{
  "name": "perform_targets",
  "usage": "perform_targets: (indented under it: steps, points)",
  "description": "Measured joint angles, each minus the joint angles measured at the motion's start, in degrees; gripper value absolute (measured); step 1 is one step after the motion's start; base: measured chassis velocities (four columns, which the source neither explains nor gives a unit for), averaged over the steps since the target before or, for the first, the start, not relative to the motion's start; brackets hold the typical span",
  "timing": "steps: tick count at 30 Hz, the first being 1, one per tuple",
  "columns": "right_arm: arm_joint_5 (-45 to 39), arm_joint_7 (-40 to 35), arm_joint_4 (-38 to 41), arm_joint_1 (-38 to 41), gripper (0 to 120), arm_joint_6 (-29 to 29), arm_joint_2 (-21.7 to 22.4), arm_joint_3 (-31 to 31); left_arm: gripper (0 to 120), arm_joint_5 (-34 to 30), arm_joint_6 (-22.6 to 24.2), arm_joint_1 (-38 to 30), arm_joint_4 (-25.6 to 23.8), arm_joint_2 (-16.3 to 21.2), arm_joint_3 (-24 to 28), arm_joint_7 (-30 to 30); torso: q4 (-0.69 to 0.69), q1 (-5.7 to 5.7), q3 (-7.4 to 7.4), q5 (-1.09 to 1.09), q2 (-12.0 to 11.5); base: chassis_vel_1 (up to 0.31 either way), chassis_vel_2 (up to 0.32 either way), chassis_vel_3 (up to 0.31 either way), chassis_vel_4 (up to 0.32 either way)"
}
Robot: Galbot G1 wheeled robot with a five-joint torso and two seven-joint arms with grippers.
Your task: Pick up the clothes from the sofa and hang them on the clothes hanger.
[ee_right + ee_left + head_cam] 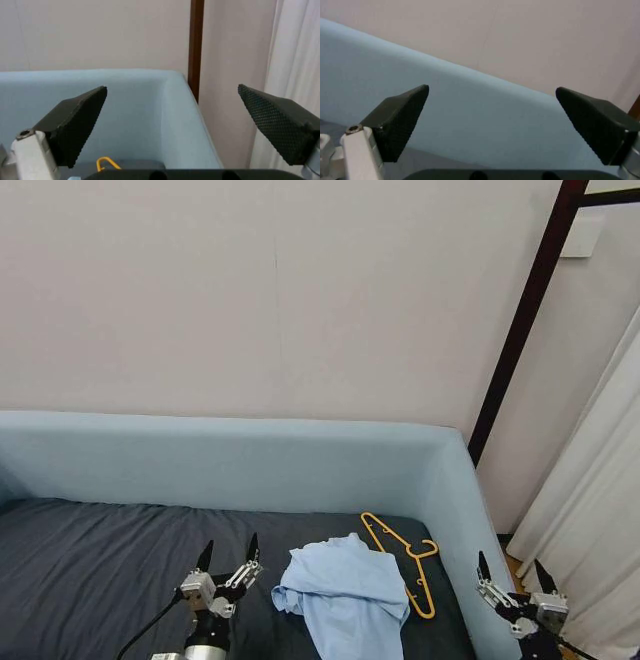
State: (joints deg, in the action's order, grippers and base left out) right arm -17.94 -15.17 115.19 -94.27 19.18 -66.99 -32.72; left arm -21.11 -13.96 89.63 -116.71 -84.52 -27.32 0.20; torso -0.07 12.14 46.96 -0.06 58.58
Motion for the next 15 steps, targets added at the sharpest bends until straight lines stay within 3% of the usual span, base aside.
perform_targets:
  steps: [7, 11, 15]
  points:
    - [4.54, 2.49, -0.11, 0.44, 100, 3.94, -2.19, 0.51, 100, 3.01, -2.44, 0.28, 0.76, -3.17, -1.62, 6.38, 0.0, 0.0, 0.0, 0.01, 0.0, 0.0, 0.0, 0.0, 0.0]
    - [2.76, 2.51, 0.64, 0.21, 100, 2.7, -2.85, 1.59, 100, 5.97, -3.93, 0.96, 1.74, -4.9, -2.69, 9.7, 0.0, 0.0, 0.0, 0.01, 0.0, 0.0, 0.0, 0.0, 0.0]
    - [0.76, 1.51, 2.04, -0.01, 100, -0.3, -3.07, 2.53, 100, 6.43, -3.89, 1.52, 1.6, -5.06, -2.59, 8.09, 0.0, 0.0, 0.0, 0.01, 0.0, 0.0, 0.0, 0.0, 0.0]
